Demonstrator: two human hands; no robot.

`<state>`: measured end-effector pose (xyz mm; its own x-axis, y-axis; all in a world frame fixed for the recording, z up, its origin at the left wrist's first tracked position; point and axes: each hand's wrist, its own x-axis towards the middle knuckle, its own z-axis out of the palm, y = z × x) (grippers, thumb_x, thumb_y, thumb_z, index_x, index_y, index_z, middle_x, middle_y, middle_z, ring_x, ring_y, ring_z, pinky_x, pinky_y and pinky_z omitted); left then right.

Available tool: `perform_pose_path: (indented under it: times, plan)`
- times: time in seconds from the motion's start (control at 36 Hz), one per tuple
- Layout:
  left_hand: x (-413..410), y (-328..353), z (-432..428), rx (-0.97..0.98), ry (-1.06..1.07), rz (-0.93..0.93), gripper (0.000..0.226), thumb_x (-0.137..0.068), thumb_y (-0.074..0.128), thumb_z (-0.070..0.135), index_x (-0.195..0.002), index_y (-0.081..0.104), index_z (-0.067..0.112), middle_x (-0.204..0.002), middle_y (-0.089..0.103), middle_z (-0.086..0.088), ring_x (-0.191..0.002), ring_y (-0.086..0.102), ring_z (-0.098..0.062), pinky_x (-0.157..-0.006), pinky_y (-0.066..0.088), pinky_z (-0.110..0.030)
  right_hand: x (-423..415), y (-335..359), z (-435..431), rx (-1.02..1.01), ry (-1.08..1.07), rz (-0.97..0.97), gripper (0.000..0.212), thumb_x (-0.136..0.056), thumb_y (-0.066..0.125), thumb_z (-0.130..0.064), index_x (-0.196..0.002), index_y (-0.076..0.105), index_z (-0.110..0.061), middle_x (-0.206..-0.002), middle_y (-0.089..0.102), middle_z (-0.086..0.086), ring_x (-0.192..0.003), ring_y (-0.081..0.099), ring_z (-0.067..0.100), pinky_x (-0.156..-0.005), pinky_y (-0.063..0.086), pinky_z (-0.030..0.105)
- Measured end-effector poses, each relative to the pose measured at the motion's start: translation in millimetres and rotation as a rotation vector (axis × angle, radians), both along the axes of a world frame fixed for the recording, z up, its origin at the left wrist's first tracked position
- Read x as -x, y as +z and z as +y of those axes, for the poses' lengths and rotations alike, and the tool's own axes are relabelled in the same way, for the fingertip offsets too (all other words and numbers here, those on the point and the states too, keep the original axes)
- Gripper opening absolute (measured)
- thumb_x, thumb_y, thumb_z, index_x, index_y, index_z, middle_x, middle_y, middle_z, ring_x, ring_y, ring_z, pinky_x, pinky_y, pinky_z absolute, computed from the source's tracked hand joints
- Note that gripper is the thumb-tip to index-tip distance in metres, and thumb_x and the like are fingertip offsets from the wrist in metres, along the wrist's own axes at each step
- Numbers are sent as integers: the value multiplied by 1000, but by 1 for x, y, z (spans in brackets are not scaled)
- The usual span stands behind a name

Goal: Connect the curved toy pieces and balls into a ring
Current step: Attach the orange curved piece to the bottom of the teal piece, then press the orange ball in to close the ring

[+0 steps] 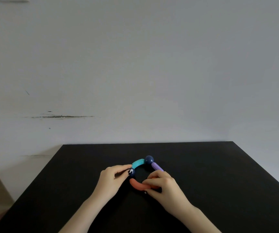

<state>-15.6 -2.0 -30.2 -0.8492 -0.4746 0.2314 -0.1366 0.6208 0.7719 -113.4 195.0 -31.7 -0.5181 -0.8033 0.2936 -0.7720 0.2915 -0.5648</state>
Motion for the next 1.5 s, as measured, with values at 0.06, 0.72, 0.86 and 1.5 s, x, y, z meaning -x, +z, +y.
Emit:
perform_pose_path:
  times: [0.06, 0.72, 0.86, 1.5]
  plan:
    - [0, 0, 0, 2, 1, -4, 29, -90, 67, 19, -117, 66, 30, -117, 67, 12, -91, 55, 16, -72, 40, 2, 0, 0, -1, 1, -4, -11, 25, -89, 71, -22, -112, 72, -31, -115, 59, -10, -113, 48, 2, -95, 48, 25]
    - [-6, 18, 11, 259, -9, 51, 50, -88, 68, 17, -134, 51, 26, -128, 57, 7, -115, 53, -4, -99, 46, -24, 14, 21, 6, 236, -226, -36, 29, -81, 79, -24, -109, 74, -28, -107, 63, -12, -97, 60, 2, -83, 52, 22]
    - [-11, 26, 25, 576, -214, 118, 36, -85, 67, 34, -120, 63, 30, -122, 59, 15, -111, 40, 8, -95, 29, -13, 45, 44, -2, 109, -446, -218, 9, -78, 81, -24, -85, 79, -19, -84, 74, -4, -72, 65, 4, -58, 52, 21]
    - [6, 3, 35, 754, -348, 54, 26, -94, 48, 48, -93, 69, 33, -85, 60, 14, -90, 50, -2, -108, 15, -22, 45, 32, -42, -177, -501, -404, 26, -74, 75, -34, -60, 73, -12, -56, 67, -3, -63, 67, 13, -63, 56, 32]
